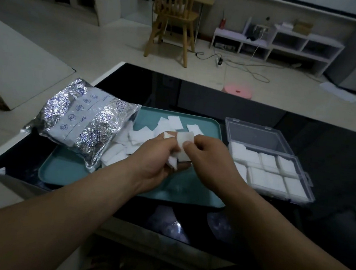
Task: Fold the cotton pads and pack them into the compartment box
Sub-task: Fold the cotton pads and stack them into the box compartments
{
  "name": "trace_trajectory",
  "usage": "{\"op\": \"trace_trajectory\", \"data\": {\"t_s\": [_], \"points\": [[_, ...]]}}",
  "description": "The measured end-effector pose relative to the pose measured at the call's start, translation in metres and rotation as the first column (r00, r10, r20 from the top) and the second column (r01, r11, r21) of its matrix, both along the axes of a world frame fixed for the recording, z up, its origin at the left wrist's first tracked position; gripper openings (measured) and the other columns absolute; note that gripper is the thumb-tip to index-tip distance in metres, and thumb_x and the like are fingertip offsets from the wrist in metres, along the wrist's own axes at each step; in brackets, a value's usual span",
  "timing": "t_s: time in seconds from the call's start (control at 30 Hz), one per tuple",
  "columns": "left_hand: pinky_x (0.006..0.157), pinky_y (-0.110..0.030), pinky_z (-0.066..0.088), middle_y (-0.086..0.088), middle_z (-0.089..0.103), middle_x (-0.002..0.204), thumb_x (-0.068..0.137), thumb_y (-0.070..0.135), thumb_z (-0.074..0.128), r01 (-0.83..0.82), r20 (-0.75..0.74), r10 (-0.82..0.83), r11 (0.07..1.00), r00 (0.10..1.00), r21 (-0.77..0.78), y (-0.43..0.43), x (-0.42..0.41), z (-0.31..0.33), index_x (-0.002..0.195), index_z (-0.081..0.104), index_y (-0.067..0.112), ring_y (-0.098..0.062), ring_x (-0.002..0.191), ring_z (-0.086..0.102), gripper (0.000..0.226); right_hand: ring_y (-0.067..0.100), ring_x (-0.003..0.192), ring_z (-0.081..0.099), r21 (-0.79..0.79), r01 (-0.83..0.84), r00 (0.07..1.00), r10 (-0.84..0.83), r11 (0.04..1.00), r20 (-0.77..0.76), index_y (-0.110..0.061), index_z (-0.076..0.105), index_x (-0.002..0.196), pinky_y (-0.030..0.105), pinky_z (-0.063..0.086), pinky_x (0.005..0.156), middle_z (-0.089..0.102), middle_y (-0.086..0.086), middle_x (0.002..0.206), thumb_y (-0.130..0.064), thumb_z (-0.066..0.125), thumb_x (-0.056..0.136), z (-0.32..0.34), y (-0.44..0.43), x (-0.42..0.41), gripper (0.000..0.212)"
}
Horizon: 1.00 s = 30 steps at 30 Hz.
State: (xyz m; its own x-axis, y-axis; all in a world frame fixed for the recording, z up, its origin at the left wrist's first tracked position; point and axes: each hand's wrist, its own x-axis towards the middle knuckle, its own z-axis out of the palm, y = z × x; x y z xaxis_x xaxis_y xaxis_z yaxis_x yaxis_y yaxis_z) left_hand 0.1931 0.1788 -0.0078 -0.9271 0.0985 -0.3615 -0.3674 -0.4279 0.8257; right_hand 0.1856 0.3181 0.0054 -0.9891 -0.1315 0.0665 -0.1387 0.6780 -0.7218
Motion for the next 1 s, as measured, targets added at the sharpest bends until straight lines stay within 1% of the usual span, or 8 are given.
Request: {"op": "trace_trajectory", "data": {"t_s": [0.1,0.17,0.27,0.37,0.47,0.7,0.83,1.0], "points": [[0.074,-0.041,0.062,-0.026,0.069,0.105,0.101,0.002,0.034,-0.053,-0.025,0.052,0.998,0.998,-0.025,0.0,0.0,0.003,0.129,0.055,0.018,-0.032,0.085,0.069,0.039,0.014,0.053,0.041,0.13,0.09,0.988,-0.071,0.987,-0.14,-0.014,0.047,0.064,0.034,0.034,0.052,0.047,-0.001,0.058,-0.031,0.057,0.099,0.001,0.007,-0.002,0.04],[0.064,-0.035,0.06,-0.015,0.072,0.094,0.108,0.015,0.04,-0.047,-0.055,0.045,0.998,0.997,-0.051,0.002,0.0,0.004,0.131,0.054,0.026,-0.022,0.072,0.069,0.029,0.013,0.057,0.049,0.264,0.063,0.97,0.003,0.962,-0.242,-0.017,0.052,0.065,0.034,0.042,0.056,0.052,-0.003,0.061,-0.037,0.059,0.097,0.001,0.007,0.0,0.039],[0.072,-0.034,0.059,-0.001,0.074,0.101,0.106,0.04,0.053,0.024,-0.043,-0.027,0.997,0.999,-0.077,0.006,0.001,0.0,0.131,0.059,0.035,-0.013,0.079,0.071,0.026,0.017,0.069,0.05,0.4,-0.026,0.927,0.171,0.916,-0.333,-0.021,0.057,0.065,0.037,0.041,0.066,0.052,-0.007,0.066,-0.046,0.056,0.095,-0.002,-0.003,0.006,0.04],[0.09,-0.039,0.054,-0.004,0.071,0.119,0.103,0.054,0.053,0.084,0.053,-0.083,0.996,0.995,-0.013,-0.003,-0.001,0.001,0.136,0.063,0.026,-0.023,0.106,0.07,0.045,0.009,0.095,0.046,0.358,-0.212,0.91,0.317,0.909,-0.267,-0.031,0.06,0.08,0.036,0.037,0.083,0.053,-0.022,0.093,-0.054,0.056,0.094,0.003,0.001,0.009,0.027],[0.079,-0.036,0.053,-0.01,0.062,0.11,0.101,0.061,0.05,0.095,0.107,-0.109,0.988,0.988,0.122,-0.01,-0.002,0.008,0.125,0.072,0.01,-0.029,0.102,0.059,0.06,0.01,0.115,0.047,0.353,-0.333,0.884,0.419,0.874,-0.206,-0.032,0.054,0.099,0.039,0.043,0.098,0.056,-0.015,0.123,-0.066,0.069,0.081,0.003,0.01,0.01,0.041],[0.062,-0.036,0.061,-0.004,0.074,0.1,0.102,0.066,0.036,0.219,0.109,-0.228,0.971,0.967,0.092,-0.01,0.004,0.016,0.105,0.081,0.025,-0.023,0.086,0.073,0.061,0.02,0.101,0.055,0.163,-0.407,0.871,0.436,0.899,-0.226,-0.024,0.048,0.097,0.045,0.053,0.083,0.059,-0.008,0.111,-0.039,0.081,0.081,-0.001,0.01,0.009,0.04],[0.066,-0.034,0.057,-0.001,0.075,0.087,0.102,0.064,0.04,0.205,0.131,-0.209,0.978,0.969,0.042,-0.007,0.006,0.011,0.085,0.082,0.021,-0.02,0.077,0.075,0.063,0.018,0.098,0.055,0.168,-0.423,0.882,0.447,0.89,-0.15,-0.026,0.047,0.099,0.044,0.054,0.083,0.057,-0.005,0.11,-0.048,0.086,0.075,-0.001,0.008,0.013,0.051],[0.061,-0.032,0.06,0.0,0.074,0.09,0.1,0.068,0.039,0.264,0.111,-0.272,0.961,0.956,0.087,-0.006,0.007,0.011,0.089,0.082,0.021,-0.018,0.083,0.071,0.064,0.018,0.09,0.057,0.148,-0.358,0.902,0.382,0.922,-0.203,-0.024,0.048,0.097,0.045,0.053,0.078,0.057,-0.007,0.098,-0.039,0.08,0.082,-0.007,0.005,0.014,0.038]]}}
